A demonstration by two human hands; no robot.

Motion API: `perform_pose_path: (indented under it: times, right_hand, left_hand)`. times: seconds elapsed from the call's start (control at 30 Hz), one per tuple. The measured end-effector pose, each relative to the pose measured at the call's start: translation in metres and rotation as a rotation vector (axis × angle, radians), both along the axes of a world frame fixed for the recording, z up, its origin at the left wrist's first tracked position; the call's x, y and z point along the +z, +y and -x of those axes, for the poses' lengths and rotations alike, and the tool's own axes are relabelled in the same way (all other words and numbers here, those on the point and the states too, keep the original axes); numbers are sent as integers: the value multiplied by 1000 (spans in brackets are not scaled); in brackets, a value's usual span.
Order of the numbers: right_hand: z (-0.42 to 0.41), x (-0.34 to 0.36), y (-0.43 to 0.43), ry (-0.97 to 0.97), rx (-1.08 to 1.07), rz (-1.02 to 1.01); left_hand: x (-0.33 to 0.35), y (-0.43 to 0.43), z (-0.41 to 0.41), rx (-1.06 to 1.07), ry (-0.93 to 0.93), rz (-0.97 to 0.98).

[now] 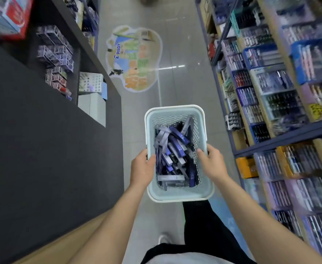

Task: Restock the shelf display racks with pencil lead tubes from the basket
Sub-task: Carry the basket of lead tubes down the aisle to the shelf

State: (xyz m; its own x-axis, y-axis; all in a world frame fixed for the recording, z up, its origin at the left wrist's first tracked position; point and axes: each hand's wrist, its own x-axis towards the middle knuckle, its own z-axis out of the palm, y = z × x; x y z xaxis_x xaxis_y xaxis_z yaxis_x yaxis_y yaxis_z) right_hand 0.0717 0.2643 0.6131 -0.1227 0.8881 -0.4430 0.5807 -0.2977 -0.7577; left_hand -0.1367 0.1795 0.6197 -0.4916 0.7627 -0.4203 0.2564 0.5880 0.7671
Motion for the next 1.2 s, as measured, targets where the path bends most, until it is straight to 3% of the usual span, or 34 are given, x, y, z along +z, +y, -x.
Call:
perform_pose_path:
  times: [0.47, 1.2]
  right_hand:
    - [75, 45, 322, 116, 109, 9]
    - [302, 52, 893, 29, 147, -59]
  left_hand:
    - [43, 302, 70, 98, 57, -25]
    - [39, 872, 296, 92, -17, -82]
